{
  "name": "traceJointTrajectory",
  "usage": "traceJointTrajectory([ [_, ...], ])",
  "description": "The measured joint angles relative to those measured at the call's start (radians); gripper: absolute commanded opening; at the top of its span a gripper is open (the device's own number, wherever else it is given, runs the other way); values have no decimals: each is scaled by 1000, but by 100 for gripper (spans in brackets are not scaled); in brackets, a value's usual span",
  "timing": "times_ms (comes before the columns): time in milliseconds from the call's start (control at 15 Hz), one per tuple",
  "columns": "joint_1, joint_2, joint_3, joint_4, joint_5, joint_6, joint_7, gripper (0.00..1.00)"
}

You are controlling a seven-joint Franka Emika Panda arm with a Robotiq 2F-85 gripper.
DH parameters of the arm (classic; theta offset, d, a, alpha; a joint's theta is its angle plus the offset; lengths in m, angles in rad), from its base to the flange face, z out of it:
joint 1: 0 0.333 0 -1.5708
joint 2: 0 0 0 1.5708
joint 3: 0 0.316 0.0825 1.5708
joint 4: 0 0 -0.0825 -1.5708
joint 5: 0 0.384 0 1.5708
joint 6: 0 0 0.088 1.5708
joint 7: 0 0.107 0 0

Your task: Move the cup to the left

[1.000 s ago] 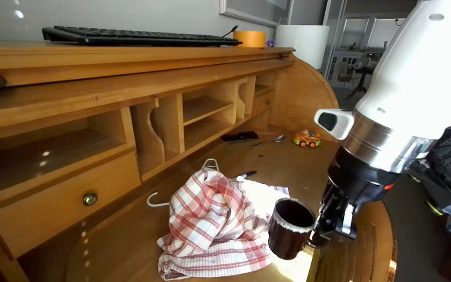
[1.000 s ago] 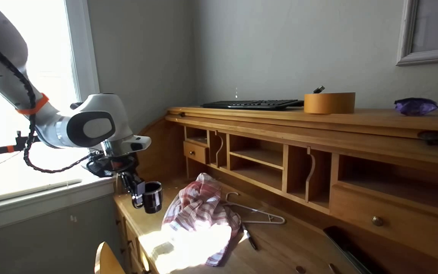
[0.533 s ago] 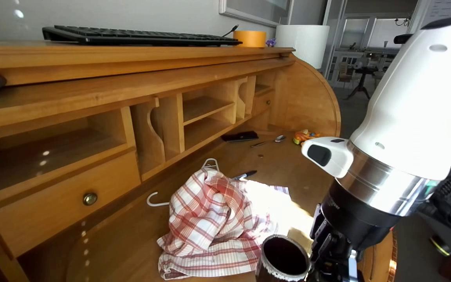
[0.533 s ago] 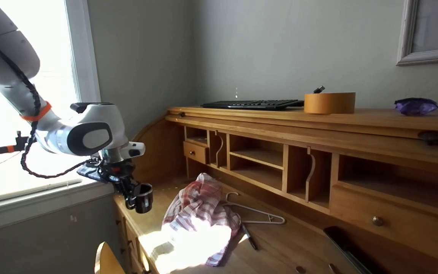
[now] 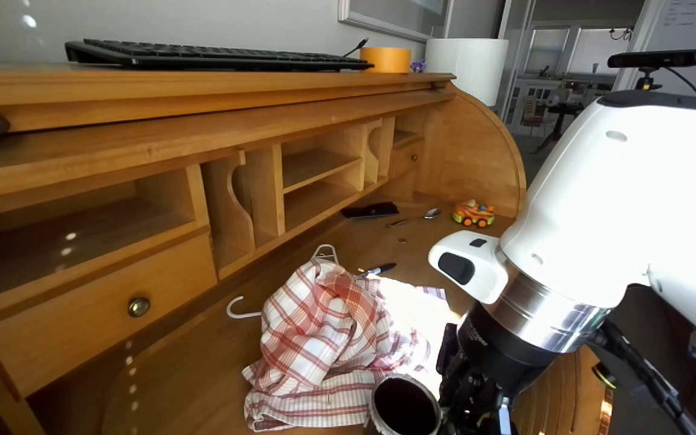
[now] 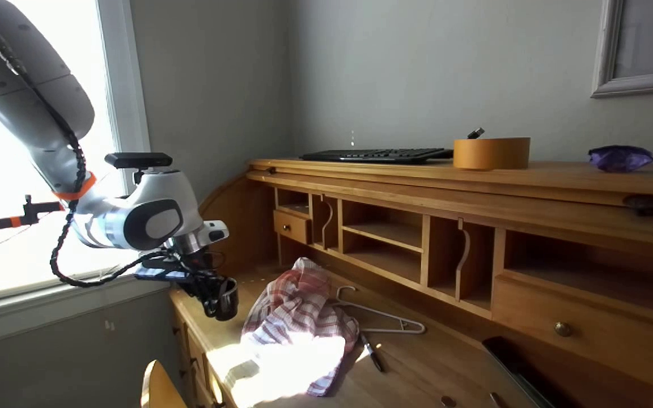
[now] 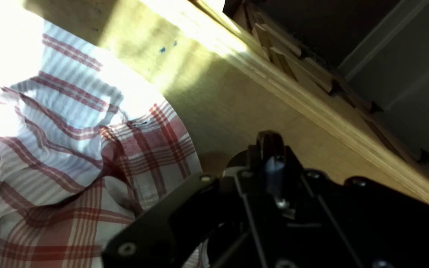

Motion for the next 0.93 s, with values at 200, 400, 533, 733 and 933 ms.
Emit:
traceJointTrajectory([
  [200, 1, 33, -9, 33, -41, 0, -48, 4],
  [400, 1, 55, -22, 57, -88, 0, -89, 4],
  [533, 2, 66, -31, 65, -124, 0, -119, 4],
  [733, 3, 79, -38, 71, -164, 0, -162, 4],
  [933, 3, 91, -38, 79, -190, 0, -204, 4],
])
